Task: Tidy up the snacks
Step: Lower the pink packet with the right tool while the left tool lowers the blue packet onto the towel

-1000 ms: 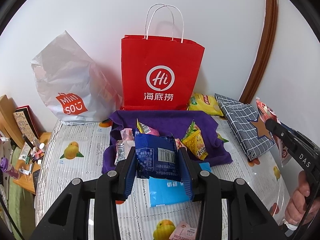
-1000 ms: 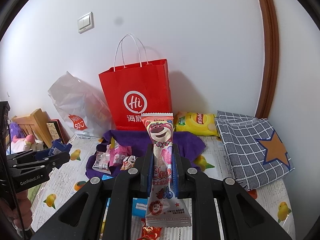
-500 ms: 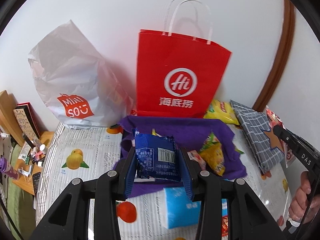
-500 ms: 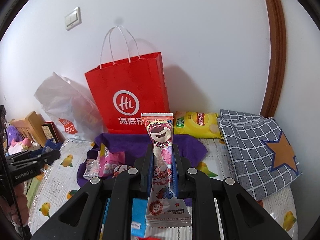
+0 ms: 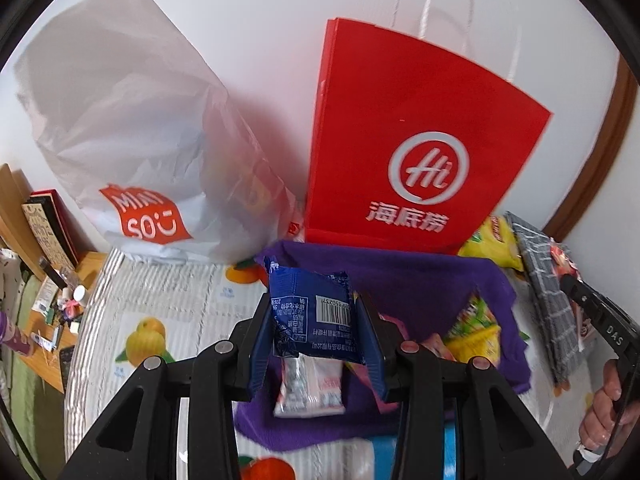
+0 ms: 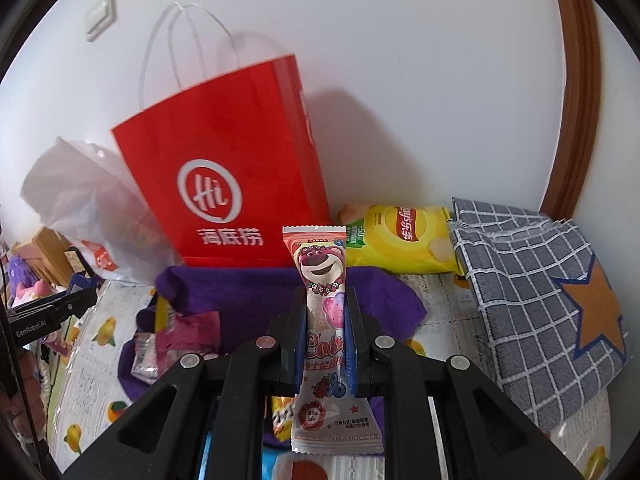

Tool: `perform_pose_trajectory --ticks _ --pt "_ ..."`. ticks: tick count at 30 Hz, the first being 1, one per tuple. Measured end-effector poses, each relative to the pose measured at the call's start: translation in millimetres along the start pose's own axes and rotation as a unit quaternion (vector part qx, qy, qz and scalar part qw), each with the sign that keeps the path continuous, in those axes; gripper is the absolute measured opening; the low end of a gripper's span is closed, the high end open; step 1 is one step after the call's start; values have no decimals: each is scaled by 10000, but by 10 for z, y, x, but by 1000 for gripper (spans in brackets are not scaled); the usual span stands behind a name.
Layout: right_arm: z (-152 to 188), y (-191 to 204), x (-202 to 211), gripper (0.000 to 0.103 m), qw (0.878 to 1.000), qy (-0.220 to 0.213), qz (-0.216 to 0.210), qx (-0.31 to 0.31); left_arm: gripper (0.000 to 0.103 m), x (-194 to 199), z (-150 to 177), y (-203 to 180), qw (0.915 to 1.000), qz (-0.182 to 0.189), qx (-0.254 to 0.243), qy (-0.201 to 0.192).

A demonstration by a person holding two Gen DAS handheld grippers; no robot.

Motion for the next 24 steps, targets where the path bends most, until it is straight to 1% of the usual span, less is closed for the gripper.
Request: perform_pose_trajectory --ticks 5,8,10,14,16,18,24 --pt "-66 -77 -307 16 9999 143 19 -15 38 -226 -167 10 10000 55 50 6" --pt "-30 -119 -519 16 9995 310 22 -53 38 -376 -226 29 10000 32 69 18" --pt "14 -130 -634 16 9990 450 17 -41 38 -504 -237 60 9998 82 167 95" --pt "85 -144 -814 16 9977 665 58 77 38 -780 -176 96 9992 129 254 290" --pt "130 -160 -904 17 9967 795 57 120 38 -883 -146 92 9986 110 240 456" --pt "169 -165 -977 17 9960 883 64 146 38 -918 -127 87 9986 109 248 456" --pt "260 -148 -1133 17 9937 1114 -84 90 38 -989 -66 2 9982 188 133 556"
Point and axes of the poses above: each gripper's, at about its wrist camera, not at the fingertips, and x roughly against the way its jaws point, y to its left, z to its underside, the point moved 3 cm from there along -x, roughly the way its jaws point, and after that the axes turned 3 degrees about x, right-handed, at the moved point
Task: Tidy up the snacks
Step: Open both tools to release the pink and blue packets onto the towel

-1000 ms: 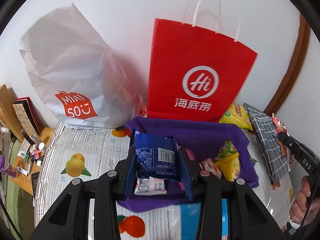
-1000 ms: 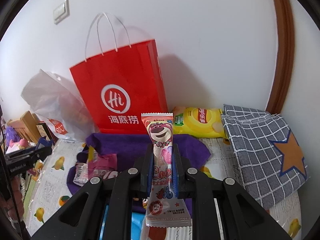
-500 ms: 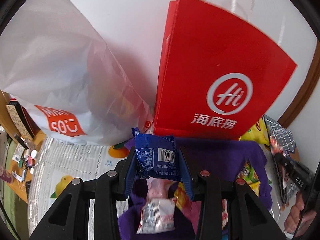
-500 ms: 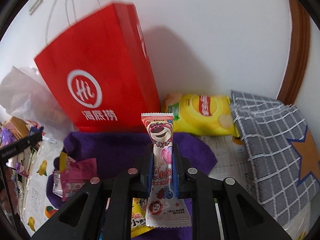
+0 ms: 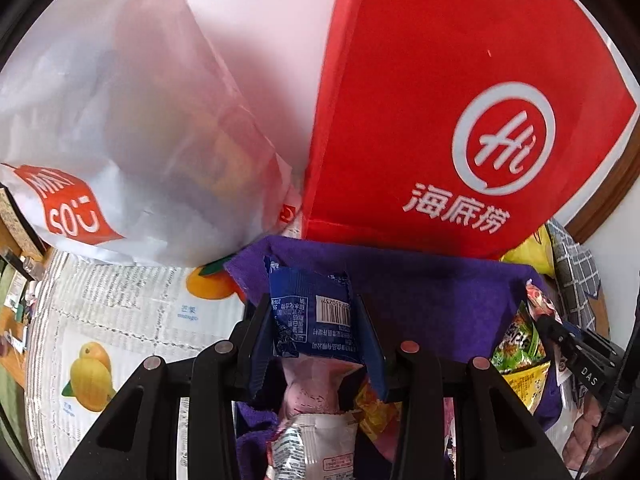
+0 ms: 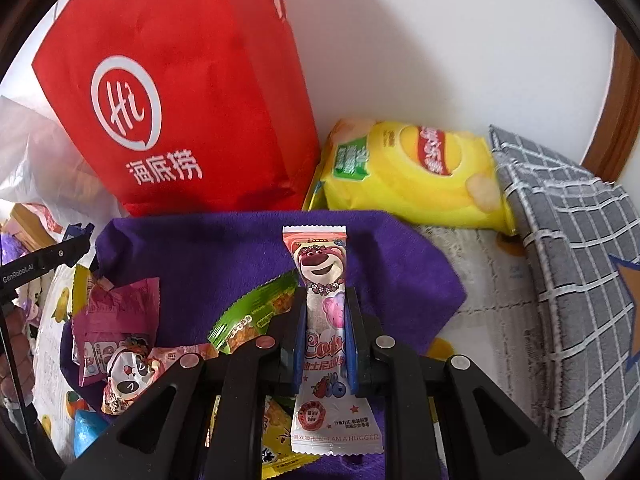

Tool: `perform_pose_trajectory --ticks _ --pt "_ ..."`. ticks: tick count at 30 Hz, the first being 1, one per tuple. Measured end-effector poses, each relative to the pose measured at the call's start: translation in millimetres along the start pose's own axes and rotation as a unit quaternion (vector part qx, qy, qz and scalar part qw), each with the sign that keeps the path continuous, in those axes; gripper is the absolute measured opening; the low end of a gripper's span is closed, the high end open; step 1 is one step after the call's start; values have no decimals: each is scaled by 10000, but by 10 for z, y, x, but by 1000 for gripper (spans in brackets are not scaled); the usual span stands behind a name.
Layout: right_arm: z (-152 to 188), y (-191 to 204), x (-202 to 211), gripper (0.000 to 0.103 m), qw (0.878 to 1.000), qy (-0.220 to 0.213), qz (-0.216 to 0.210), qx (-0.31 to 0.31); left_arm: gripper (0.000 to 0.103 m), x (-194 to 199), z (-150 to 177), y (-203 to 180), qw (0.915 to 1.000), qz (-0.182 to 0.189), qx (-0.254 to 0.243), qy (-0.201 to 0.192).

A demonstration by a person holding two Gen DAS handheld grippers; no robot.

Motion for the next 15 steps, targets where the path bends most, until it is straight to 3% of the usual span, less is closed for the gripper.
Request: perform_pose_trajectory --ticks 7,15 --pt "47 37 -115 17 9998 169 -28 44 39 -106 79 -126 9993 273 -83 245" --pt "48 91 -156 18 9997 214 -11 118 39 -148 118 -148 9989 283 -84 362"
Point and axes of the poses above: each gripper's, at about its wrist camera, not at the fingertips, and x roughly against the way its jaws point, y to its left, z to its underside, the point moved 3 cm from there along -x, roughly the way its jaws point, and after that the axes turned 3 degrees about x, right-handed, at the moved point
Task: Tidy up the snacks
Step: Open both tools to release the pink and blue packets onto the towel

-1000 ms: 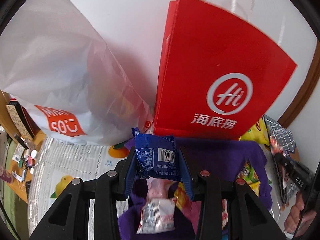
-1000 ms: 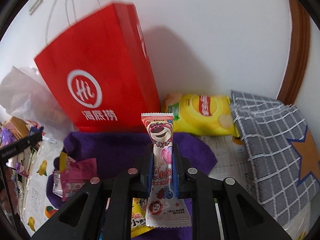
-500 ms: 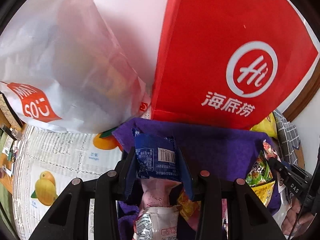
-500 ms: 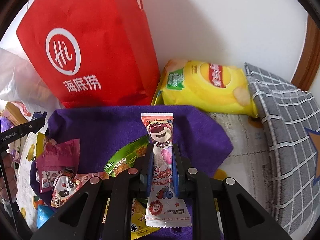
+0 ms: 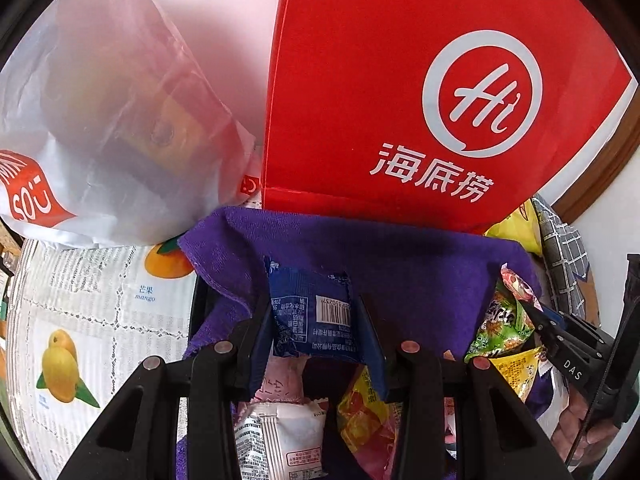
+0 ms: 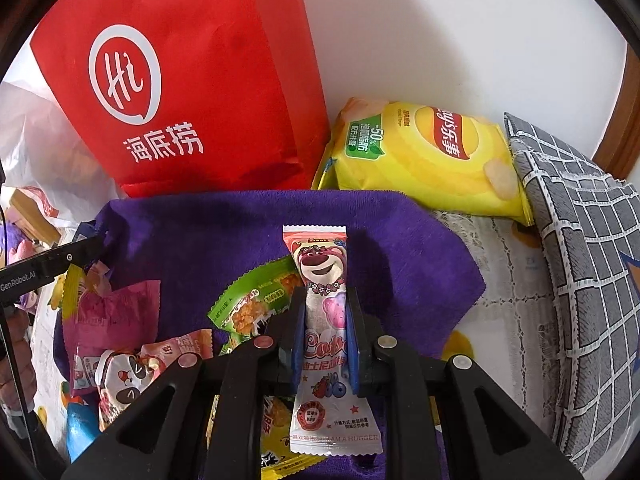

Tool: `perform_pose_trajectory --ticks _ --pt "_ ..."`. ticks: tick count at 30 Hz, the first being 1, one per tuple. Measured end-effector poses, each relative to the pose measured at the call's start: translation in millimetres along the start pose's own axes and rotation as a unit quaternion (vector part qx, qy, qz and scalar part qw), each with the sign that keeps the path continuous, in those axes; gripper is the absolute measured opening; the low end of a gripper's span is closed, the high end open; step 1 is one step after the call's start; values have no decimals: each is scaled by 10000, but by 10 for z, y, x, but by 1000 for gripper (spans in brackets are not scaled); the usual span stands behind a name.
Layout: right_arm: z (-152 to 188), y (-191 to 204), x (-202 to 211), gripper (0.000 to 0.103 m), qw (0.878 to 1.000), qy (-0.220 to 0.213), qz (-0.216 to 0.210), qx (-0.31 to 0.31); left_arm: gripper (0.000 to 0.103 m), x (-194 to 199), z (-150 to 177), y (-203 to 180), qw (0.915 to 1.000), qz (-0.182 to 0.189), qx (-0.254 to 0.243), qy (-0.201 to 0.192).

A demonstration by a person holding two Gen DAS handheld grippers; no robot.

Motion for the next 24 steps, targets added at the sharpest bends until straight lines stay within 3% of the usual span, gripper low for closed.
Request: perform_pose_trajectory --ticks 7,14,20,24 --pt "10 6 -16 23 10000 -13 2 11 39 -14 -6 -2 10000 2 17 44" --pt "-21 78 108 41 9996 -220 -37 158 41 -15 -7 11 10000 21 41 86" --pt "-53 142 245 43 9990 -367 -83 222 43 30 -6 -7 10000 -17 -32 80" --pt "-66 167 363 44 9986 -487 -115 157 52 119 -11 -37 9996 -195 -209 4"
Point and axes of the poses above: each gripper's, at about its wrist camera, not at the fingertips, and x roughly against the way its jaws point, y to its left, z to its underside, the point moved 3 cm from there along -x, roughly the way its jaws point, and after that the axes turned 3 degrees about x, right-handed, at the moved point
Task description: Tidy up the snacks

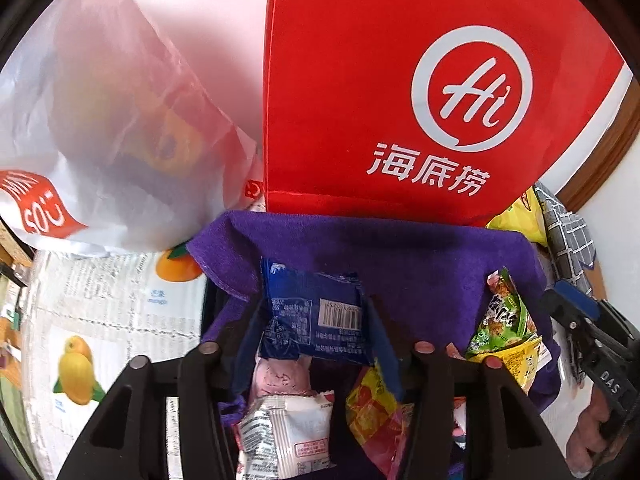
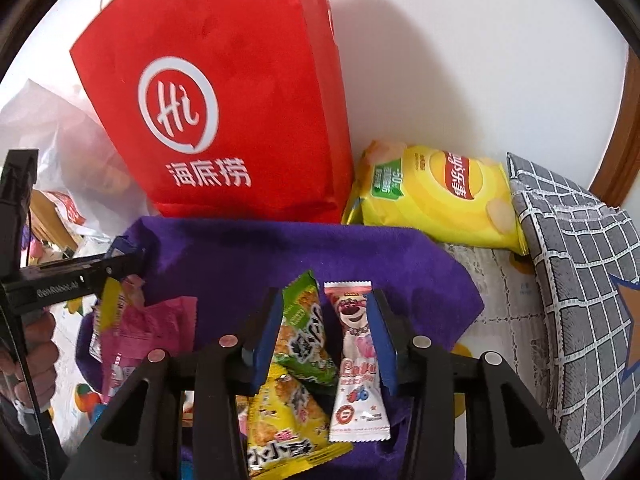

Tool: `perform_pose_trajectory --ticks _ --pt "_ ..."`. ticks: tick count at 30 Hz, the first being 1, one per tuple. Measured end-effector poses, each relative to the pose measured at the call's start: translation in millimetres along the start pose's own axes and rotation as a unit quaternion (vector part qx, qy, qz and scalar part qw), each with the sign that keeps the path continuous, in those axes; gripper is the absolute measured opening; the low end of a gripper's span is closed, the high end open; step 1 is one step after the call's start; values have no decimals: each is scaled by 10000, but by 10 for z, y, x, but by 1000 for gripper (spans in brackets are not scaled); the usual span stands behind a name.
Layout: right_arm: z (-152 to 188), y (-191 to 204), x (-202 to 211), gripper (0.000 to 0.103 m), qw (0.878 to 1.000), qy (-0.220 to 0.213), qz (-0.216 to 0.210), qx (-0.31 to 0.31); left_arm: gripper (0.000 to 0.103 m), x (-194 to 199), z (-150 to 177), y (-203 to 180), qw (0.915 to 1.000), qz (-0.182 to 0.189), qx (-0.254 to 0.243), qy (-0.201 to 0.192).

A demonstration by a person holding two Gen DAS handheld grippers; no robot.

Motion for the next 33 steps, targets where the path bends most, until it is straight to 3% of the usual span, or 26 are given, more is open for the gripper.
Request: perform_pose_trajectory --ticks 7,14,17,20,25,33 --pt "-44 204 275 44 9992 -315 196 179 65 261 -29 -79 9995 114 -138 -258" --pt "25 276 633 44 9972 -505 548 77 65 620 -28 -216 9978 285 -311 -511" --pt "94 270 809 44 9956 -512 788 50 65 852 -24 -254 9952 220 -493 -822" --pt "210 261 964 44 9975 -342 610 -74 65 1067 -17 -274 9931 319 -477 -1025" --pt "442 276 1194 44 9986 -134 482 -184 65 1304 193 -314 9926 399 -495 -1032" --pt "849 406 1517 44 9991 -146 374 -153 65 1504 739 -166 9946 156 -485 -906"
Point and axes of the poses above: each gripper's, at about its wrist camera, not at the fingertips, and x roughly against the way its jaws point, y to its left, z to its underside, the point moved 3 cm from there along -x, roughly the way its jaws point, and after that the axes turned 3 degrees about x, right-handed, at the moved point
